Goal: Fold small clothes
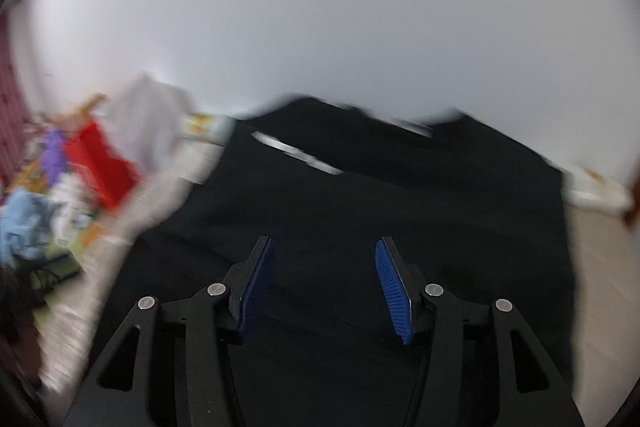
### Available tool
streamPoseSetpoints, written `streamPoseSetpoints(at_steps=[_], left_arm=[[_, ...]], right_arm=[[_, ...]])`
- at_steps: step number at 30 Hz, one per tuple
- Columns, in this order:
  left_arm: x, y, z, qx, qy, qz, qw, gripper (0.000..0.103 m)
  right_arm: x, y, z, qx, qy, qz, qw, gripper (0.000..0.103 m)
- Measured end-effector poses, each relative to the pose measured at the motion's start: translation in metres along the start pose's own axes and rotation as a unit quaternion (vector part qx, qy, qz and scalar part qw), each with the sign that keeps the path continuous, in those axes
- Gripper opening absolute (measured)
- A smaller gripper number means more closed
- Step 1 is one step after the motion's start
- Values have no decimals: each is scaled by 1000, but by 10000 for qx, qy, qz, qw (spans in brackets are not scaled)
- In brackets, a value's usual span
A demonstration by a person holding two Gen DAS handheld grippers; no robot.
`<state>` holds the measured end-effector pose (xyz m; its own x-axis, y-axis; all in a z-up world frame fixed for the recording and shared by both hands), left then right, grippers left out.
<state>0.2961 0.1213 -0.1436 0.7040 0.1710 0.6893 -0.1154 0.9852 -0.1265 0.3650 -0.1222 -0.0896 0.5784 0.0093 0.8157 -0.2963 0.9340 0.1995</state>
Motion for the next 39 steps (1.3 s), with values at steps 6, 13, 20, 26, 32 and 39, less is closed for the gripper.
streamPoseSetpoints(at_steps=[6,13,20,26,32,39], left_arm=[[26,-39,-53,258,160,-451,9985,71],[30,-73,-103,1096,257,-1507,9822,69],[37,-91,-117,1530,12,-1973,9683,13],[45,-74,-115,1207,41,-1812,9760,14],[34,-71,-110,1046,234,-1679,9800,45],[29,-60,-69,421,-40,-1234,9915,69]], right_arm=[[-61,-97,11,-1193,542,-63,9914,52],[-90,-136,-9,-1563,892,-86,9836,52],[-79,-141,-25,-1542,612,-95,9861,22],[-92,-168,-18,-1750,687,-413,9813,9],[-84,-159,9,-1299,520,-510,9888,15],[-63,-143,48,-626,-44,-502,9968,33]])
Point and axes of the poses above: each gripper's, at about its wrist camera, not at the fingertips, and z roughly against the way its jaws point, y to its left, x to its top, the point moved 3 cm from there along -z, roughly the way its jaws point, and after that the axes turned 4 degrees about x, right-handed, at the moved point
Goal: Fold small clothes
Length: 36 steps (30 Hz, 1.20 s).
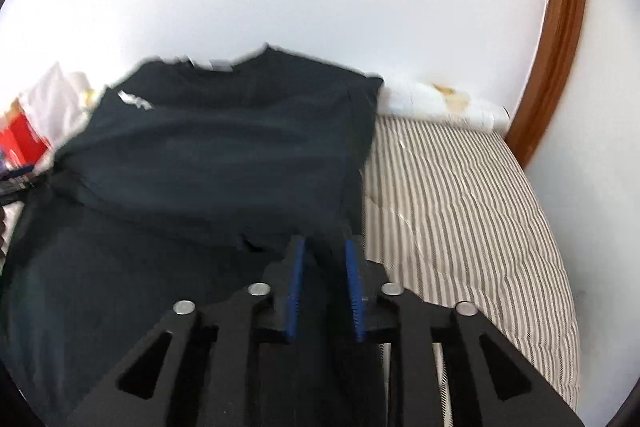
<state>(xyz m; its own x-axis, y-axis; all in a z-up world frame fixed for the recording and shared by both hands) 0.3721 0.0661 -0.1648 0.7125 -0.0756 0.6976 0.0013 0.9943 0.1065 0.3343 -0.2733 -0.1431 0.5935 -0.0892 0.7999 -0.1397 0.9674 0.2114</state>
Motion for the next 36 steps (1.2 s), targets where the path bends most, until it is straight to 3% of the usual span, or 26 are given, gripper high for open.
streamPoseSetpoints(at_steps=[5,11,18,24,32,36], left_arm=[[29,1,-9,-140,-163,425,9989,69],[27,-16,-60,-10,472,359,9982,70],[23,-20,-62,-5,575,363,9977,70],[7,-11,-26,-38,469,379,9982,70],[-37,23,58,58,214,650,9976,69],[-73,44,98,188,155,890,9957,69]], right_arm=[[21,6,-23,189,-211,-278,9992,43],[0,-2,-79,-500,394,-339,9974,42],[-6,-8,-73,-529,384,-485,9967,50],[-19,-25,-31,-80,305,-1029,9942,58],[-62,-24,53,-834,185,-751,9935,58],[-99,-29,79,-611,448,-1082,9912,58]])
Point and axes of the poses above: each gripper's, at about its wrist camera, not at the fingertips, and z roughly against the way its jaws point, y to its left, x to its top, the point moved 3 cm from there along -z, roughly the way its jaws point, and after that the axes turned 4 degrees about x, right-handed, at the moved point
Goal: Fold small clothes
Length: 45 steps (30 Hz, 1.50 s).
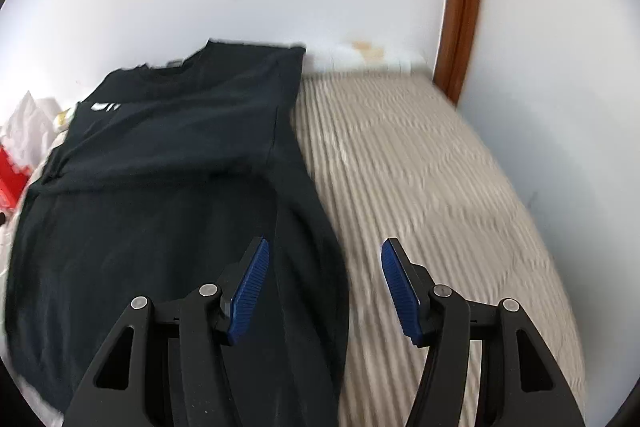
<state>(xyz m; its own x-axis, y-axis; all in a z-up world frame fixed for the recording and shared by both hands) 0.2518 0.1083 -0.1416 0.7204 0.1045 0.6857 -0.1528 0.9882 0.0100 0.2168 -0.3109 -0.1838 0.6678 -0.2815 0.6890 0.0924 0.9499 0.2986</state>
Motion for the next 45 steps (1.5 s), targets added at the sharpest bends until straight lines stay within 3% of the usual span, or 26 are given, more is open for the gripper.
streamPoseSetpoints(at_steps=[7,12,16,22,24,26,27,29,30,34,38,45], left_arm=[[-69,38,42,-126,94,394,9991,70],[-111,34,46,-495,394,428,9971,70],[-125,23,42,-787,477,480,9946,70],[-117,7,33,-628,391,507,9960,67],[-112,-3,28,-357,377,345,9981,61],[-110,-11,25,-91,357,149,9992,45],[-109,-15,25,-57,331,106,9994,40],[-107,-18,25,-120,321,92,9994,12],[-106,-19,25,-210,362,115,9991,9],[-107,-12,30,-340,356,277,9984,7],[-113,-5,42,-507,355,425,9972,7],[-126,-6,85,-667,105,307,9972,7]], right_arm=[[-69,-5,23,219,254,-35,9994,58],[-111,-5,32,510,382,-149,9979,58],[-127,1,37,535,215,-35,9983,58],[-120,14,28,454,144,146,9988,53],[-114,18,21,405,114,189,9989,52],[-107,24,16,368,81,210,9991,48],[-104,25,13,378,68,207,9990,42],[-102,28,12,407,53,234,9989,26],[-101,30,13,406,34,290,9987,16],[-101,28,18,495,13,281,9984,10],[-105,17,29,737,-30,100,9972,9],[-112,13,58,793,-199,169,9965,9]])
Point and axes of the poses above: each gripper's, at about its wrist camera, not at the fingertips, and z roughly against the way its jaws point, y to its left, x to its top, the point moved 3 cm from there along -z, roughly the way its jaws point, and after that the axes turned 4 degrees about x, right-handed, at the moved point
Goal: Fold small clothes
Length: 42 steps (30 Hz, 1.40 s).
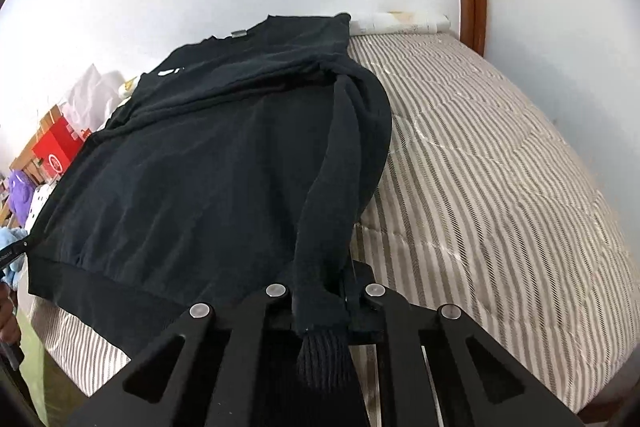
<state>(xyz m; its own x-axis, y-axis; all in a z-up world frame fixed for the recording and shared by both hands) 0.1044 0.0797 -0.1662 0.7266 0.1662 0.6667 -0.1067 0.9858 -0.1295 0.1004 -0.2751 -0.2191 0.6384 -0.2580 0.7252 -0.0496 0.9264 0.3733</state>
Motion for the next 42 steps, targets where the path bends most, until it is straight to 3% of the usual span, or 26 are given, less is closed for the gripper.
streamPoseSetpoints(at_steps=[13,21,27,34,42], left_arm=[[-39,4,67,-365,-258,184,9988,7],[-42,5,81,-418,-409,197,9981,7],[-15,5,87,-501,-647,226,9964,7],[40,7,84,-578,-829,367,9942,7],[105,-9,61,-386,-1124,185,9927,7]], right_arm=[[-15,9,71,72,-246,510,9984,9],[-14,6,78,245,-408,426,9980,9],[16,13,89,440,-767,430,9952,9],[67,21,96,653,-1238,295,9897,9],[137,25,67,693,-1482,81,9865,9]])
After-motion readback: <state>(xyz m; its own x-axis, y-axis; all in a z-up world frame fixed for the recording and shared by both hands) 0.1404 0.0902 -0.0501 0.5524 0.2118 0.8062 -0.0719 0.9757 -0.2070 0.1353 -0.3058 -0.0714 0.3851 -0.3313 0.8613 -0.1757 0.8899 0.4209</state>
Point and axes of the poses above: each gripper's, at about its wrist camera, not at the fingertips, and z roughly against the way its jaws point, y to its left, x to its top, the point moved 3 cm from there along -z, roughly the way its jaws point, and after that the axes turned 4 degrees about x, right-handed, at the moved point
